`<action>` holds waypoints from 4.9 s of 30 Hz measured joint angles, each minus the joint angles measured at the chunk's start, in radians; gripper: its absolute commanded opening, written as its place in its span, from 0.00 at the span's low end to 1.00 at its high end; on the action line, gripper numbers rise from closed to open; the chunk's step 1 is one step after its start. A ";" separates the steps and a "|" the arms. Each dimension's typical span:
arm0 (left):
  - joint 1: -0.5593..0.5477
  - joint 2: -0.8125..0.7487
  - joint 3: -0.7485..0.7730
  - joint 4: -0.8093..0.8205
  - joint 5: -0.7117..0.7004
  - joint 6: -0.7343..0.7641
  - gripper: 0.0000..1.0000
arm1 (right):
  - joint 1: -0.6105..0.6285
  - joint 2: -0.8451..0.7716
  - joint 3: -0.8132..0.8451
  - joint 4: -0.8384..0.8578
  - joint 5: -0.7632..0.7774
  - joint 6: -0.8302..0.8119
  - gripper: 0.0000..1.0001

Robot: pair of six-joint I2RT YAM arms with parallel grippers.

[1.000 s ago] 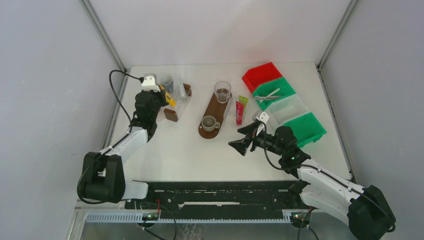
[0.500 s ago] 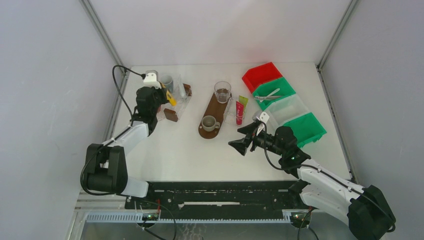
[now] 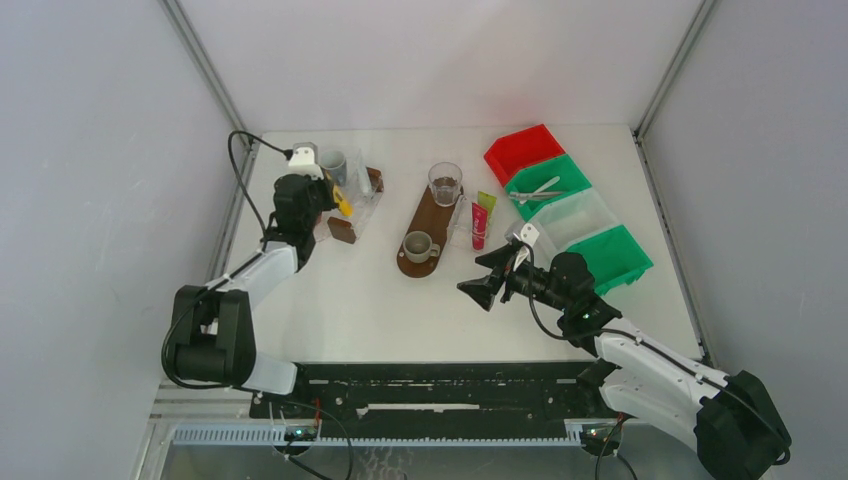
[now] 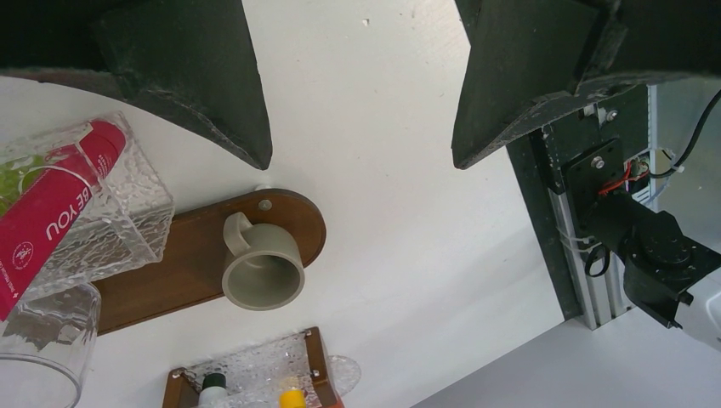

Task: Prepare toiletry sets of a toothbrush and toothpaste on the tray
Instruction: Place the toothpaste in the toothpaste holder, then move the storage box to the center of the board.

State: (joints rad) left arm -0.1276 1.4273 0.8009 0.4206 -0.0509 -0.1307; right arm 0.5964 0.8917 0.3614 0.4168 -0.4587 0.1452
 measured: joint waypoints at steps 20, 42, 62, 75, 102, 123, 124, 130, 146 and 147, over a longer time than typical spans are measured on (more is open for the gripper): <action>0.000 0.140 0.093 -0.122 0.003 0.002 0.10 | -0.005 0.000 -0.005 0.003 -0.007 0.002 0.84; 0.000 0.088 0.125 -0.191 0.002 -0.028 0.60 | -0.014 -0.001 -0.007 0.007 -0.016 0.017 0.84; 0.000 -0.446 -0.134 0.004 0.090 -0.262 1.00 | -0.026 -0.058 -0.015 0.006 -0.026 0.022 0.84; 0.000 -0.513 -0.206 0.182 0.360 -0.555 1.00 | -0.026 -0.231 0.013 -0.159 -0.021 0.011 0.99; -0.241 -0.193 0.159 0.267 0.440 -0.413 0.94 | -0.437 -0.047 0.255 -0.444 0.171 0.189 0.69; -0.357 -0.183 0.381 -0.297 0.474 0.009 0.91 | -0.425 0.472 0.582 -0.694 0.349 0.064 0.24; -0.371 -0.183 0.388 -0.323 0.463 0.026 0.91 | -0.422 0.489 0.582 -0.698 0.345 0.065 0.22; -0.440 -0.187 0.434 -0.461 0.394 0.113 0.91 | -0.404 0.589 0.581 -0.729 0.335 0.069 0.12; -0.481 -0.192 0.446 -0.512 0.362 0.157 0.90 | -0.385 0.631 0.468 -0.729 0.448 0.176 0.06; -0.482 -0.192 0.446 -0.509 0.365 0.157 0.91 | -0.385 0.631 0.467 -0.733 0.463 0.187 0.05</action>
State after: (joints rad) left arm -0.6098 1.2350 1.2465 -0.0883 0.3138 0.0265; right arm 0.2111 1.5227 0.8280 -0.3161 0.0048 0.3321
